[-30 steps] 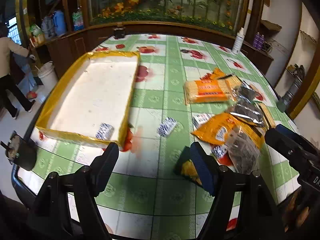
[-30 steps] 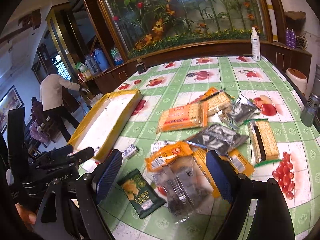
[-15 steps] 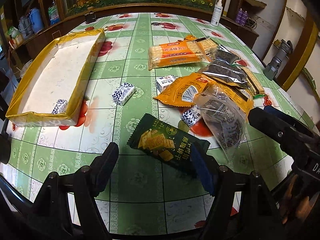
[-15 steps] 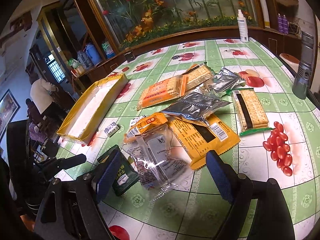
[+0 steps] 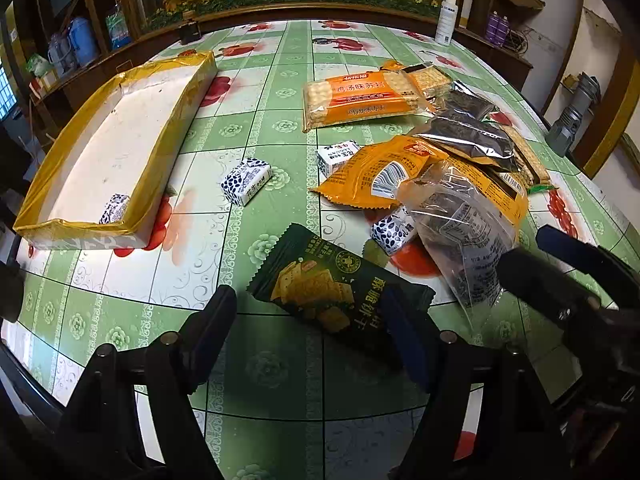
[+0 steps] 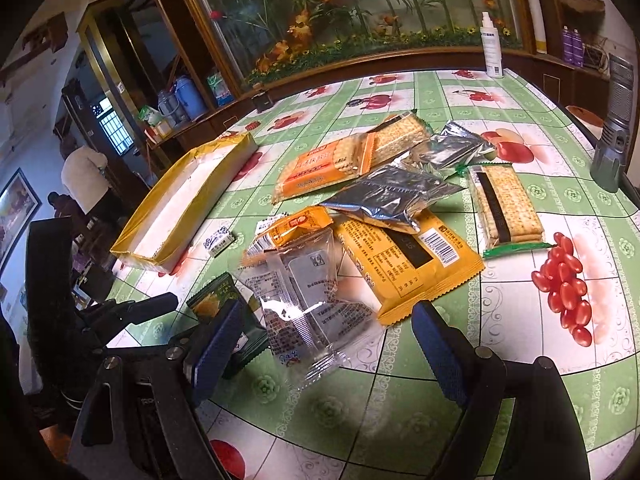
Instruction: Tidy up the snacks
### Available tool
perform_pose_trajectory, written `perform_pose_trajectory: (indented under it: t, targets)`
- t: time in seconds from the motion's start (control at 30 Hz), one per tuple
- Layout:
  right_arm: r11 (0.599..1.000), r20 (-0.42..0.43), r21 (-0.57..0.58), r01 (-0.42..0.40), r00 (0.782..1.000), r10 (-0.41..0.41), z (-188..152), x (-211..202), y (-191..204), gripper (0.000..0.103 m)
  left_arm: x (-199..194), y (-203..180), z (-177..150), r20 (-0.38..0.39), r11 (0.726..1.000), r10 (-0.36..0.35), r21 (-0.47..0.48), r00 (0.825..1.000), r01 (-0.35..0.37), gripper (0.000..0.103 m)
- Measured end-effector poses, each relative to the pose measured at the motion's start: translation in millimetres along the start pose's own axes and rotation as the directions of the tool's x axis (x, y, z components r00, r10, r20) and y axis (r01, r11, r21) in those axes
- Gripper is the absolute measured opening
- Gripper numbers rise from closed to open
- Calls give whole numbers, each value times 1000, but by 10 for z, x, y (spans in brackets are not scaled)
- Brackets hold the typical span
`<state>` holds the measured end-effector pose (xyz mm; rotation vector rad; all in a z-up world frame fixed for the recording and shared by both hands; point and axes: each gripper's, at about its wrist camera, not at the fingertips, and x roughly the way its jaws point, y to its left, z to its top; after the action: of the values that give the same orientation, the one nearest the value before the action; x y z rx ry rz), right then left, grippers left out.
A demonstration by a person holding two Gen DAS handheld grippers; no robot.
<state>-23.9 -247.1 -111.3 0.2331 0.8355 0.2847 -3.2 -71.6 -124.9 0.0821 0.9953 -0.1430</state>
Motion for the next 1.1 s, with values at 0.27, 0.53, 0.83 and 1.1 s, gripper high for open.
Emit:
perform_pose_trajectory:
  t: [0.27,0.53,0.83,1.1]
  targets:
    - [999,-29,-52,-6,1000,4,-26,127,101,82,56,175,105,-49,982,-158,-115,986,151,77]
    - [993,-76,-119,-20,997,11,109,293,178,81,-14,342,72,-77,973,-180,-158,981,167,77]
    - [987,-117,-156,24,992,-43,157,314,83,47,30,121,193,-116,966,-174,-211,978,147,78]
    - [997,-103,-68,-34,994,27,118,186,-141,47,23,-65,176,-85,995,-97,9,992,98,50]
